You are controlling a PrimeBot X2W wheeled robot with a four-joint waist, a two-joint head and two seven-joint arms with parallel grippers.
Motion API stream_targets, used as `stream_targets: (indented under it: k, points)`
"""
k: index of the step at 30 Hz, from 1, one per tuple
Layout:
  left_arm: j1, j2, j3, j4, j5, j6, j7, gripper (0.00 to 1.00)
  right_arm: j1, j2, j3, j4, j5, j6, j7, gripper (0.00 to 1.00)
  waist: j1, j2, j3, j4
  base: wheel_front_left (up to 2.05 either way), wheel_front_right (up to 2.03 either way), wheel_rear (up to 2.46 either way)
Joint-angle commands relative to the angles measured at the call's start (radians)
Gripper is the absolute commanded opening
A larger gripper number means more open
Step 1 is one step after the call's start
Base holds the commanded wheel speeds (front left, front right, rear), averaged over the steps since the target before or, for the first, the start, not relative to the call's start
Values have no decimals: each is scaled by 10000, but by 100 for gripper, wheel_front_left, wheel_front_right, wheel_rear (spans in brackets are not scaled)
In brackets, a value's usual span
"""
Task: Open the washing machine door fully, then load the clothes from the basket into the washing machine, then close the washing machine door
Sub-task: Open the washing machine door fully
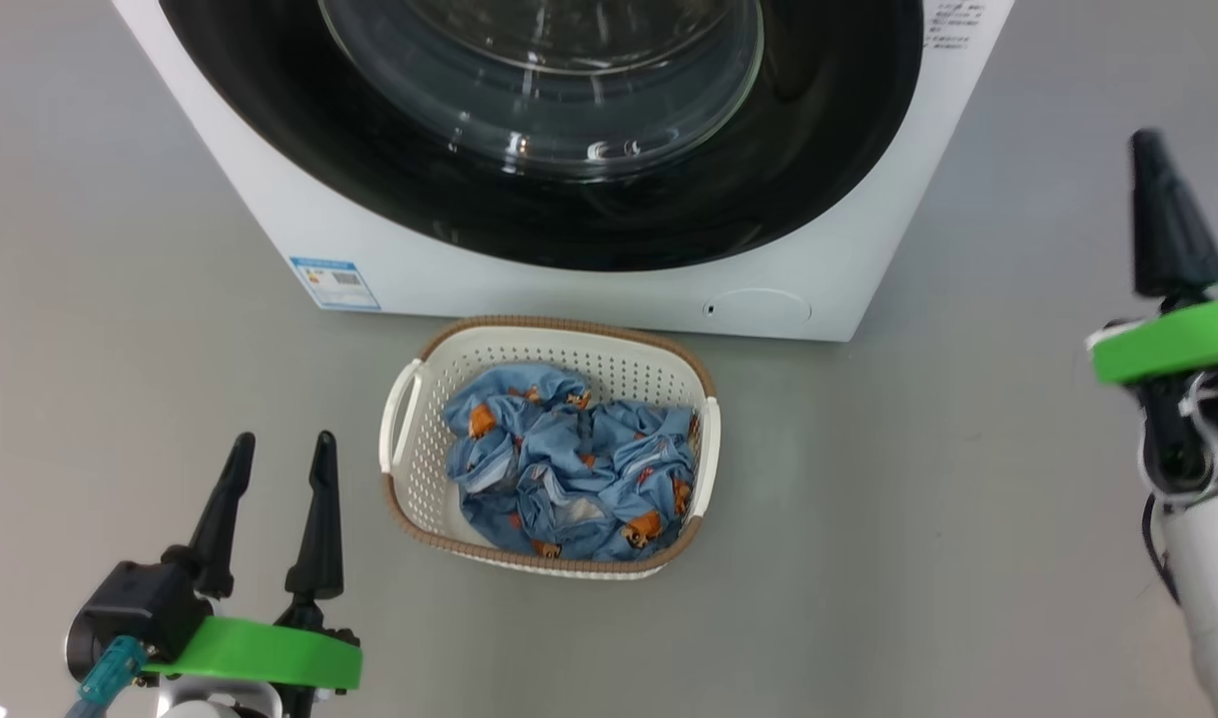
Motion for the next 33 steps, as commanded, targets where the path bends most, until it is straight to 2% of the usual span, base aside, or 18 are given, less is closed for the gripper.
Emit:
stream_targets:
  k: [1, 10, 21, 33]
  points:
    - [-392, 134, 310, -294, 128, -31, -93, 100, -335, -150, 111, -104, 223, -9, -49, 0, 0, 0, 192, 85, 0, 0, 0]
    - [-653, 84, 253, -532, 206, -31, -93, 100, -1751, -770, 432, 698, 1780, -9, 556, 0, 0, 0, 770, 278, 0, 0, 0]
    - [-964, 9, 197, -837, 156, -31, -93, 100, -3303, -1223, 838, 1536, 4353, -9, 2544, 0, 0, 0, 1464, 590, 0, 0, 0]
    - [-1170, -23, 75, -901, 3, -28, -93, 100, -4325, -1494, 1205, 2022, 6406, -9, 3994, 0, 0, 0, 2011, 930, 0, 0, 0]
